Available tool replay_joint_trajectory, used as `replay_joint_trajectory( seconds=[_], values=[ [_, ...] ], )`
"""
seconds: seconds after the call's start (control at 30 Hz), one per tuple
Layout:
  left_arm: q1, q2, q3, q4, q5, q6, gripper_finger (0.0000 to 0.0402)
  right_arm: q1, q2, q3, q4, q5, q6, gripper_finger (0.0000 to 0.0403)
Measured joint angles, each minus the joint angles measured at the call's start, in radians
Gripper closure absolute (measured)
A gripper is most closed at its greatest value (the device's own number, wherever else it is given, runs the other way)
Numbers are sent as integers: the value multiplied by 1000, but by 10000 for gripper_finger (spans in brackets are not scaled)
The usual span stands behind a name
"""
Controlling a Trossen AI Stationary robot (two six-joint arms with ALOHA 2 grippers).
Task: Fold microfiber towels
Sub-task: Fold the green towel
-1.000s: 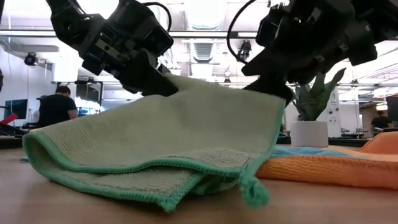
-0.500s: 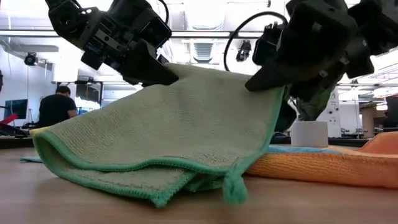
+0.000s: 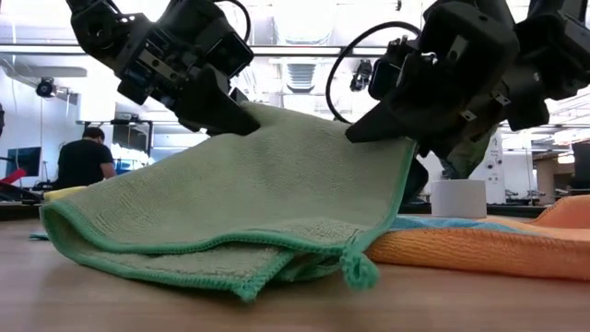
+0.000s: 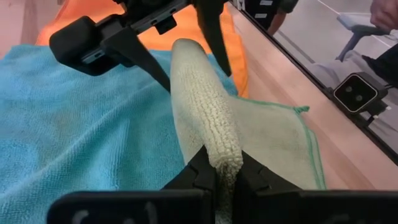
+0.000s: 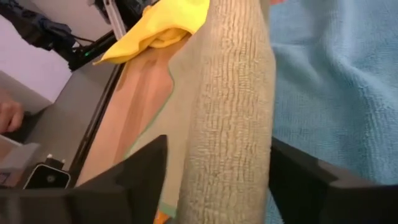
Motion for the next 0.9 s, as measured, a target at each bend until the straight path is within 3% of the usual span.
replay_joint_trajectory(
  seconds=[0.3,0.73,0.9],
  values=[
    [-1,-2,1,0,-1,-23,401,0,-2,0,-13,3,-38,381],
    [-19,-113,10,-1,0,-259,401,11,-49,81,-21,-4,-31,393],
    [-38,-210,8,-2,0,-283,401,20,-59,181,-158,-27,-59,394]
  ],
)
